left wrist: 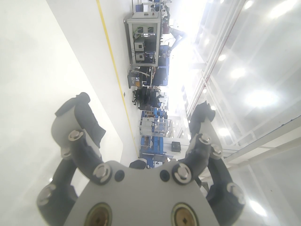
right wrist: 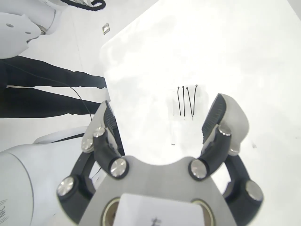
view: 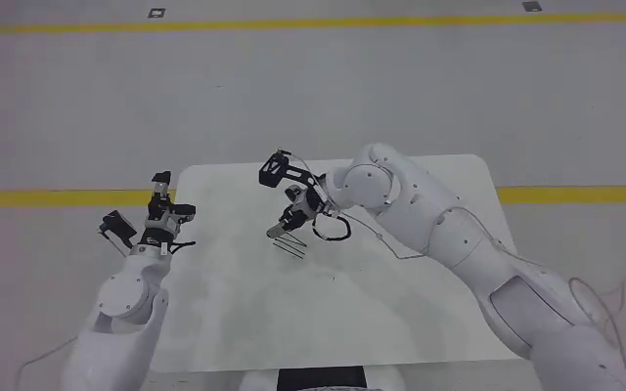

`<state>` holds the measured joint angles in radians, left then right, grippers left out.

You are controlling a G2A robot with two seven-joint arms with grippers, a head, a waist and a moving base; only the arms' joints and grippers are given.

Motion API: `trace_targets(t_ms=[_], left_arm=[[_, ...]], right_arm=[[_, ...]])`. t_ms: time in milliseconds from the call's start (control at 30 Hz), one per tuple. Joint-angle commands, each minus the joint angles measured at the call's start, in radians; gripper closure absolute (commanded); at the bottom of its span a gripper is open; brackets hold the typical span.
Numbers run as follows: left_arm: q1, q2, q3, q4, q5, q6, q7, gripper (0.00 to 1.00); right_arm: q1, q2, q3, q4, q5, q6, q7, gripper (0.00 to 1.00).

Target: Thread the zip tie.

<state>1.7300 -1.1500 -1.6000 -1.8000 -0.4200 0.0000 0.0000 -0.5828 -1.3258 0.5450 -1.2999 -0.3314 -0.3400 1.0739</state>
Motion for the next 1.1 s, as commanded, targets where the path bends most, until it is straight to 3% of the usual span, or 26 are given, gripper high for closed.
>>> trace_targets(t_ms=[0, 367, 533, 733, 1067], left_arm=[[0.000, 0.000, 0.000, 0.000, 0.000, 0.000, 0.000, 0.00], [0.000, 0.000, 0.000, 0.000, 0.000, 0.000, 0.000, 0.00], [0.000, 0.000, 0.000, 0.000, 0.000, 0.000, 0.000, 0.00], [0.000, 0.000, 0.000, 0.000, 0.000, 0.000, 0.000, 0.00], [0.000, 0.000, 0.000, 0.000, 0.000, 0.000, 0.000, 0.00]], right_arm=[[0.000, 0.000, 0.000, 0.000, 0.000, 0.000, 0.000, 0.00], [-0.007, -0.001, -0.005, 0.004, -0.004, 0.005, -0.004, 0.00], [-0.024, -0.031, -0.055, 0.057, -0.020, 0.042, -0.063, 0.00], [-0.011, -0.090, -0.121, 0.199, -0.016, 0.029, -0.123, 0.00], [-0.011, -0.093, -0.122, 0.207, -0.013, 0.026, -0.130, 0.00]])
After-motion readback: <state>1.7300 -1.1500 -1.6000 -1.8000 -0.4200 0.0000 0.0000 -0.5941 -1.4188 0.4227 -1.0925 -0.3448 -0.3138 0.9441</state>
